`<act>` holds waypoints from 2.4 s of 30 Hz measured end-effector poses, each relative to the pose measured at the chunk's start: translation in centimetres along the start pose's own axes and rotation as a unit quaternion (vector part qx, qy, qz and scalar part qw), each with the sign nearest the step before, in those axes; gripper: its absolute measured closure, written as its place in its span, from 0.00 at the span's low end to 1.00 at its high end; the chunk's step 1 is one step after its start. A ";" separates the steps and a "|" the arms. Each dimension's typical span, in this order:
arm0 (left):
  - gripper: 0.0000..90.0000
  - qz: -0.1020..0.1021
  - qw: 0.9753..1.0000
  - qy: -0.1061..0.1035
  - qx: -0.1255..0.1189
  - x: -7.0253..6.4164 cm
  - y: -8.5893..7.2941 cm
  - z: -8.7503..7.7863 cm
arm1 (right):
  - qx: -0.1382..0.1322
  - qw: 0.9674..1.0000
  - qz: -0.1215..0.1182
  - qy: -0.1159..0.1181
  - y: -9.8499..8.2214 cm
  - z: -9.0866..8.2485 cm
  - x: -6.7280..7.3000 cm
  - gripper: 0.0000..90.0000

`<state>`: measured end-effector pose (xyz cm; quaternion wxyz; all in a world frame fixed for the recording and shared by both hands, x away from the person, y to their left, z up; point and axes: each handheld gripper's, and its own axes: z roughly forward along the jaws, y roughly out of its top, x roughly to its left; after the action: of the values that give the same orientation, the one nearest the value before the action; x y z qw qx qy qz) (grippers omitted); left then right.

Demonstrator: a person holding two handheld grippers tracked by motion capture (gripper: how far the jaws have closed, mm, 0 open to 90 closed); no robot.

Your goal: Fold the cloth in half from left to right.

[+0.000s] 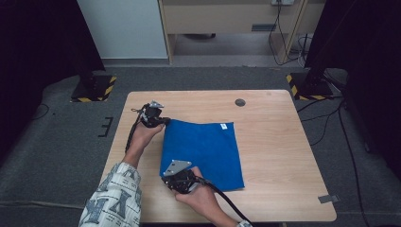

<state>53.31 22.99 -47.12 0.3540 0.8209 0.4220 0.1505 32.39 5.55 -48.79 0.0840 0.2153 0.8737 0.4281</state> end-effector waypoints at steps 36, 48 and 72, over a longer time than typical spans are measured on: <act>0.98 -0.008 1.000 0.010 -0.006 2.3 -0.4 -2.5 | -0.026 0.999 -0.017 0.011 3.5 0.3 1.7 0.97; 0.98 -0.008 1.000 0.016 -0.006 3.0 -0.8 -3.6 | -0.031 0.999 -0.018 0.012 4.3 1.1 2.6 0.97; 0.98 -0.016 1.000 0.021 -0.009 2.1 -0.3 -2.7 | -0.044 0.999 -0.002 0.015 3.8 0.9 2.2 0.97</act>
<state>52.96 25.99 -45.54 0.3552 0.8072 0.4413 0.1658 31.88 9.19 -46.26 0.0814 0.2032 0.8555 0.4692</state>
